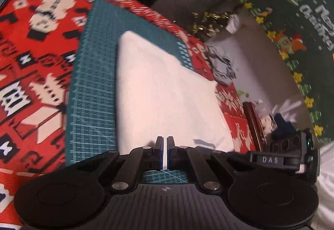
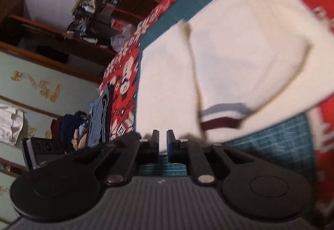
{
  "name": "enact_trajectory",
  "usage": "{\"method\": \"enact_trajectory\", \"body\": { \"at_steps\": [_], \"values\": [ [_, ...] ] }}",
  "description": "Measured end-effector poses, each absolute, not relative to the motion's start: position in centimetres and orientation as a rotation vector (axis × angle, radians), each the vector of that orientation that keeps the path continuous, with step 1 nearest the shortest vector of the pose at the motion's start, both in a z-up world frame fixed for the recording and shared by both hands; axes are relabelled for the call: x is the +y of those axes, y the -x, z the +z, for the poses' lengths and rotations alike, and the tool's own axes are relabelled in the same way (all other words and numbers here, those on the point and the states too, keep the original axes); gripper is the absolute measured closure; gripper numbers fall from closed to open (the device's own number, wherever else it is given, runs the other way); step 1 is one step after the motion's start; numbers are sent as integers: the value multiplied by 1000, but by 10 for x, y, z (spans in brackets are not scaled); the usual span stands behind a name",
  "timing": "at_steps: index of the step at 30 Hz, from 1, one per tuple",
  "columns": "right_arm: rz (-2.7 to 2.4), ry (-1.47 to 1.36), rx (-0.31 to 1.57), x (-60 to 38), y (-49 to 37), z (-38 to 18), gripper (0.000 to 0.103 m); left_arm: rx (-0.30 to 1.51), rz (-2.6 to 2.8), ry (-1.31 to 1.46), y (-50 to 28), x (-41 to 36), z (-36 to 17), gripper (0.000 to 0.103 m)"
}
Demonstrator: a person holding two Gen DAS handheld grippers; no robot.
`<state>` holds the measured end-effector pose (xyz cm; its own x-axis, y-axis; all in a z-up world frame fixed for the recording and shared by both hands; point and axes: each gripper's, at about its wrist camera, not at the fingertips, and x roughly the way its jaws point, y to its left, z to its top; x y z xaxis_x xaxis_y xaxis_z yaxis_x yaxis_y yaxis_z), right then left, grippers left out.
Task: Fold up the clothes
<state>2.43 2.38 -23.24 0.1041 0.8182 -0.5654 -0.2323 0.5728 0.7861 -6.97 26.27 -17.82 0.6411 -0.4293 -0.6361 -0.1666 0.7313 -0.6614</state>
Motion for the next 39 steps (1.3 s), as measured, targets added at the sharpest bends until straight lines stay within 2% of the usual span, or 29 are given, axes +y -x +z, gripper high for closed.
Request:
{"method": "enact_trajectory", "body": {
  "at_steps": [3, 4, 11, 14, 17, 29, 31, 33, 39],
  "values": [
    [834, -541, 1267, 40, -25, -244, 95, 899, -172, 799, 74, 270, -191, 101],
    [831, -538, 1269, 39, -25, -247, 103, 898, -177, 807, 77, 271, -193, 101],
    [764, -648, 1272, -1, -29, -252, 103, 900, -201, 812, 89, 274, -195, 101],
    [750, -659, 1244, -14, -27, -245, 93, 880, -204, 825, 95, 275, -189, 102],
    [773, -668, 1217, -17, -23, -235, 93, 815, -210, 855, 101, 283, -179, 102],
    [871, -523, 1264, 59, -19, -234, 93, 847, -151, 918, 100, 299, -203, 101],
    [866, -468, 1270, 63, -15, -234, 96, 860, -144, 908, 105, 301, -204, 102],
    [865, -444, 1267, 63, -13, -229, 94, 852, -139, 916, 109, 305, -204, 102],
    [880, -372, 1216, 80, -12, -201, 94, 818, -143, 974, 110, 317, -209, 102]
  ]
}}
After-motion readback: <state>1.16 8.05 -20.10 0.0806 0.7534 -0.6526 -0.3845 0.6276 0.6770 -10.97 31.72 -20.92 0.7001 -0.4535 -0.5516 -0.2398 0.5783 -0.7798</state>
